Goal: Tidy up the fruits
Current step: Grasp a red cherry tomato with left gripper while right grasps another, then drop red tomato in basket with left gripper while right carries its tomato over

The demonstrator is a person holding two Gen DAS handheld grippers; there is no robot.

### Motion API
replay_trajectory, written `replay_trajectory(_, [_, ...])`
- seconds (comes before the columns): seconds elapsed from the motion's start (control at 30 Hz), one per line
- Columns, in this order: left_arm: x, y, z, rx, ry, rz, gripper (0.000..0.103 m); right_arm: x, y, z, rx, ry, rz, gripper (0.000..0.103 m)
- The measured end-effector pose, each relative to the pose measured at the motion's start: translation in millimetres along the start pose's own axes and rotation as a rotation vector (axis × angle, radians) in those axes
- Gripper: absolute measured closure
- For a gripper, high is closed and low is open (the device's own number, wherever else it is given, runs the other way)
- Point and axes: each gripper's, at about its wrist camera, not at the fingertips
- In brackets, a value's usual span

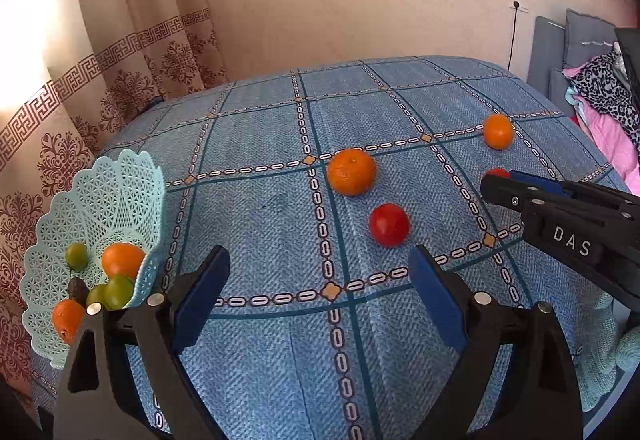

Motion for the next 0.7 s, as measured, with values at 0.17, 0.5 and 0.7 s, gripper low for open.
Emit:
replay_trajectory(0.17, [7.1,-22.1,9.8,-0.067,-0.006,-0.052,0.032,1.4,4.5,5.0,-0.001,-0.014,0.012,0.075])
replay_trajectory(0.5, [18.0,-58.9,14.6,-0.182,0.045,-0.136,0.059,-1.1,4.5,3.9,0.013,-0.024,0.01,0.075])
replay_trajectory(0.7, [16.9,-60.8,12.9,-0.213,0.06,-0.118,0.075,-2.0,1.0,3.6,0.019,-0.022,0.002,0.075])
Point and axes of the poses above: each gripper's, at about its wrist camera, not at the fingertips, and y roughly against the way its jaws point, z to its right, x to its top, and after that the axes turned 1 degree about -y, right-handed
